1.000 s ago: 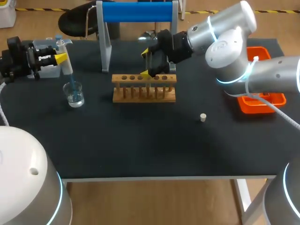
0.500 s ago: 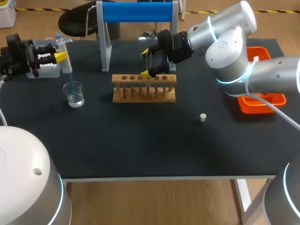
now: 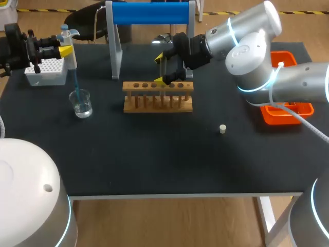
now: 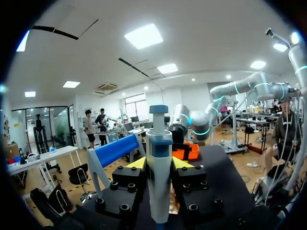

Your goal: Invert the test tube, pick up the pipette, mount the tip to pipette, aspirate from beaker and dispense into the tube, eject the tip, return the pipette, and cap with the stopper.

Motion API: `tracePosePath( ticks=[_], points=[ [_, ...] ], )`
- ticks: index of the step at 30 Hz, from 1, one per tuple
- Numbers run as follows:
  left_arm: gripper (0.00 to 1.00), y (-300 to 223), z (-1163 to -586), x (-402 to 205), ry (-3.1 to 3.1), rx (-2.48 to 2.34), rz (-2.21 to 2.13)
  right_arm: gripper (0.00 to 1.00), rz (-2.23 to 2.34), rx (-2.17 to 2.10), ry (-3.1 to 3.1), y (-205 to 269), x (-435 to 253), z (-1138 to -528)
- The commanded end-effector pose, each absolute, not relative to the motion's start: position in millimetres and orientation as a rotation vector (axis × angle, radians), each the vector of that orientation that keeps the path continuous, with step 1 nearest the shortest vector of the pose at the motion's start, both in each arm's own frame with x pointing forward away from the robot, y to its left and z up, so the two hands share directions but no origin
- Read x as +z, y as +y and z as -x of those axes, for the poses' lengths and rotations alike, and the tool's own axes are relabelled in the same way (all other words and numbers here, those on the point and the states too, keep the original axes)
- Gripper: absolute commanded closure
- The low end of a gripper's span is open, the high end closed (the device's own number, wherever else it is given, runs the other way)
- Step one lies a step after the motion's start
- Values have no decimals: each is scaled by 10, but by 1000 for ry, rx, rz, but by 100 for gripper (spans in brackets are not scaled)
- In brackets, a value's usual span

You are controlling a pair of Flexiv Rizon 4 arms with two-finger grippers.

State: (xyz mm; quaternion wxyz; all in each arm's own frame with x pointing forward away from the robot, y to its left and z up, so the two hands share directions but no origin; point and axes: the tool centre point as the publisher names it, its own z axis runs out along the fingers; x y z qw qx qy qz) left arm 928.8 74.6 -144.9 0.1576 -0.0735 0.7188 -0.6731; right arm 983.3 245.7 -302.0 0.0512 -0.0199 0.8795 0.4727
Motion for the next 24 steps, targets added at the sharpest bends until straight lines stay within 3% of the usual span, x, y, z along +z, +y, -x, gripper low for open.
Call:
tracePosePath(
  ticks=[1,11,24],
  points=[
    [100,689,-9241,-1242,2085,-1881,219,0,63,1433,2685,2450,-3005,-9843],
    [100,340,-9319,-705,2101,-1847,159,0,63,1433,2685,2450,-3005,-9843],
    [100,-514,-9395,-91,2080,-1936,61,0,63,1433,2685,2450,-3005,-9843]
  ],
)
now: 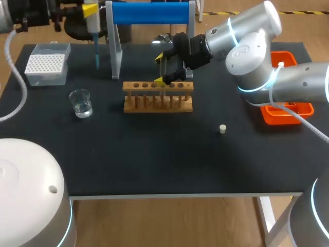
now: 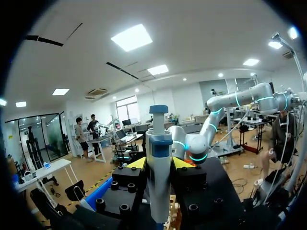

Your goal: Invert the test tube, pick up the pipette, mount the tip to pipette, aspirate from beaker and dispense into the tube, eject the tip, return the pipette, and cap with the stopper.

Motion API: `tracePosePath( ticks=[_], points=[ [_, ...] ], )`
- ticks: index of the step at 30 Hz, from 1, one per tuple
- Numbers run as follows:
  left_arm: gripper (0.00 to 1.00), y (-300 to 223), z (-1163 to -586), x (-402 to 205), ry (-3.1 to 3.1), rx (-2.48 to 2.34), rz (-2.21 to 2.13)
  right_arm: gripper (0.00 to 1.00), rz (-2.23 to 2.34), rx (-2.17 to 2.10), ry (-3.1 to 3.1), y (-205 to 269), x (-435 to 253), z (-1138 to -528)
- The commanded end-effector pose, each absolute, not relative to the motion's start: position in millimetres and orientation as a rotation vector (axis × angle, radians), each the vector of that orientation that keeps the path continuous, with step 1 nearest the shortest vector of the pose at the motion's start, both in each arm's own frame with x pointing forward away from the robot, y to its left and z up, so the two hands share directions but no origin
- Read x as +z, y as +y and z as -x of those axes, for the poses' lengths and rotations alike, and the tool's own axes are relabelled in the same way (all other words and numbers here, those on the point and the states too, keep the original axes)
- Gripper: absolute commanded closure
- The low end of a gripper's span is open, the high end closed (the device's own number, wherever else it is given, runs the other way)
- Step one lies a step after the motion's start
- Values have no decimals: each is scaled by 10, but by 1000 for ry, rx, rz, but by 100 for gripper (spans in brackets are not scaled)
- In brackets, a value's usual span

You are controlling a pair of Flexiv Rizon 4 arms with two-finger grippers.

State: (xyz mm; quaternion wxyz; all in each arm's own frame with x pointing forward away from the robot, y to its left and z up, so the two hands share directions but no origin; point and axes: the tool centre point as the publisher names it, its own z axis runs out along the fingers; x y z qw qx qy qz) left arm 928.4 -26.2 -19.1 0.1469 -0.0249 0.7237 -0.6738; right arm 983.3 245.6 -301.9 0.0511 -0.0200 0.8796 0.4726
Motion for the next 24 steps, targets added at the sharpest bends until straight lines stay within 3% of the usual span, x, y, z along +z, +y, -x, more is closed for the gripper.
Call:
tracePosePath(
  ticks=[1,10,24],
  points=[
    [100,-583,-9390,-55,2075,-1952,41,0,63,1433,2685,2450,-3005,-9843],
    [100,-1120,-9342,146,2102,-2051,-28,0,63,1433,2685,2450,-3005,-9843],
    [100,-1120,-9342,146,2102,-2051,-28,0,63,1433,2685,2450,-3005,-9843]
  ],
)
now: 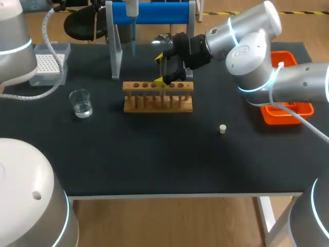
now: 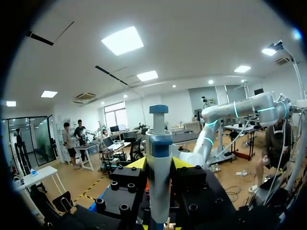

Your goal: Invert the test tube, pick up the pipette, mount the tip to pipette, aspirate from beaker and dispense into the tube, eject the tip, return the pipette, and cap with the stopper.

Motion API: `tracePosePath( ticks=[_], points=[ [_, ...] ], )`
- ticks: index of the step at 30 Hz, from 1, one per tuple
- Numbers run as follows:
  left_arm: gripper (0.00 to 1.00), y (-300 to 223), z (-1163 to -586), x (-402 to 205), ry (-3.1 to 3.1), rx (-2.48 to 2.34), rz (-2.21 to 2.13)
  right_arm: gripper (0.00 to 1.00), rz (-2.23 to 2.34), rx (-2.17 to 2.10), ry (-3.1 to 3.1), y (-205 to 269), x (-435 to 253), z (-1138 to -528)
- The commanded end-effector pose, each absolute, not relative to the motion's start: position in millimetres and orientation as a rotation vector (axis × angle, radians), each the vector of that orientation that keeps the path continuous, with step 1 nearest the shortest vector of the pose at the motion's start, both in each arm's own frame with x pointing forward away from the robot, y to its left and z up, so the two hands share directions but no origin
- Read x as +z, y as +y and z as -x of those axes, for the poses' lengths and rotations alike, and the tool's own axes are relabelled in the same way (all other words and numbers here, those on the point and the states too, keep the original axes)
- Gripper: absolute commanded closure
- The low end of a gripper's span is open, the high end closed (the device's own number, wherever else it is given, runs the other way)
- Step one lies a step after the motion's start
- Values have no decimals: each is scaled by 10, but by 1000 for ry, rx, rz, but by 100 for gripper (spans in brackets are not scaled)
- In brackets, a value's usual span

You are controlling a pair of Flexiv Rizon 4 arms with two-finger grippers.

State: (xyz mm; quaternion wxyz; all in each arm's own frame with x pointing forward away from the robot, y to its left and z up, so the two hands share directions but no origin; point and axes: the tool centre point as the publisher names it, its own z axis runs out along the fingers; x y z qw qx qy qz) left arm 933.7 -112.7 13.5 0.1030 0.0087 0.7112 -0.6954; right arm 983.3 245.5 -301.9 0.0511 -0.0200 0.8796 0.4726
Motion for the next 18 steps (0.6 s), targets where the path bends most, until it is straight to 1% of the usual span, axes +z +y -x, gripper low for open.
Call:
tracePosePath(
  ticks=[1,18],
  points=[
    [100,-1120,-9342,146,2102,-2051,-28,0,63,1433,2685,2450,-3005,-9843],
    [100,-1153,-9349,147,2106,-2057,-33,0,63,1433,2685,2450,-3005,-9843]
  ],
)
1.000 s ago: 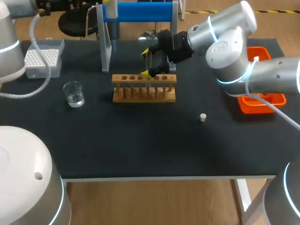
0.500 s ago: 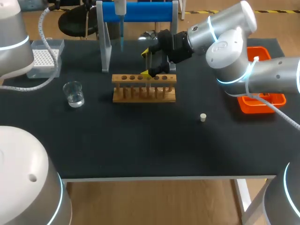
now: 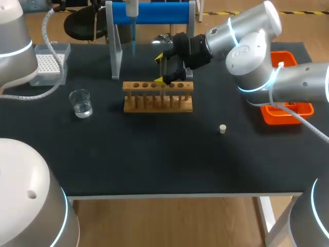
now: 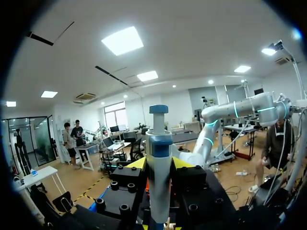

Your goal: Invert the test tube, pick up the pipette, mount the tip to pipette, aspirate from beaker and dispense into the tube, eject the tip, return the pipette, and cap with the stopper.

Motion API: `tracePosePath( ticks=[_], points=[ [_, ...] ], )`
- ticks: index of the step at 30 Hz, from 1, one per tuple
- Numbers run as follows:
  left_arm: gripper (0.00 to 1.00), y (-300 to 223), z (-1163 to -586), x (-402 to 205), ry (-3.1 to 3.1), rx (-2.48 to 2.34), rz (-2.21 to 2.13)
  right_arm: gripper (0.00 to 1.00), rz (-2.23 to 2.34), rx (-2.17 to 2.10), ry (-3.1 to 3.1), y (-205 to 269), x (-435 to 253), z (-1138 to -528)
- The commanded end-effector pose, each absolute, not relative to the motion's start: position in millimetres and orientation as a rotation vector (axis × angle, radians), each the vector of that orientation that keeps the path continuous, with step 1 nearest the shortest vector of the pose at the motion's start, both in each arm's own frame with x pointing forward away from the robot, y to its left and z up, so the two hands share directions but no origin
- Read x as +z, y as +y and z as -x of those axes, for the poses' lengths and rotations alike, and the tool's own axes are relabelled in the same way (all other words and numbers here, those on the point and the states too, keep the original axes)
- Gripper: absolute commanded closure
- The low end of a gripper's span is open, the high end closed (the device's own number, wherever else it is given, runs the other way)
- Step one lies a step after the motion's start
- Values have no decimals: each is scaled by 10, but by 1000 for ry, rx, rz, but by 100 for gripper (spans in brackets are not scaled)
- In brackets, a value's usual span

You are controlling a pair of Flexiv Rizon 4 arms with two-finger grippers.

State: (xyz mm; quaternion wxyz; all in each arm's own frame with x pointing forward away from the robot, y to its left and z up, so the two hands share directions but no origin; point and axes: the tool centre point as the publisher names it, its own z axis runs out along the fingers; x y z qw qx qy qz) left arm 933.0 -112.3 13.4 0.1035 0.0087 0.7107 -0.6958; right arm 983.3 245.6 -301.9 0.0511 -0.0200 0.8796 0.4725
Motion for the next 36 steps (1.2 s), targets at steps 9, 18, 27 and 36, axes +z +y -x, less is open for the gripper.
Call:
tracePosePath(
  ticks=[9,18,27,36],
  points=[
    [100,-1448,-9460,179,2097,-2106,-31,0,63,1433,2685,2450,-3005,-9843],
    [100,-1686,-9528,192,2120,-2143,-27,0,63,1433,2685,2450,-3005,-9843],
    [100,-1790,-9578,183,2128,-2158,-46,0,63,1433,2685,2450,-3005,-9843],
    [100,-1861,-9607,128,2130,-2181,-48,0,63,1433,2685,2450,-3005,-9843]
  ],
)
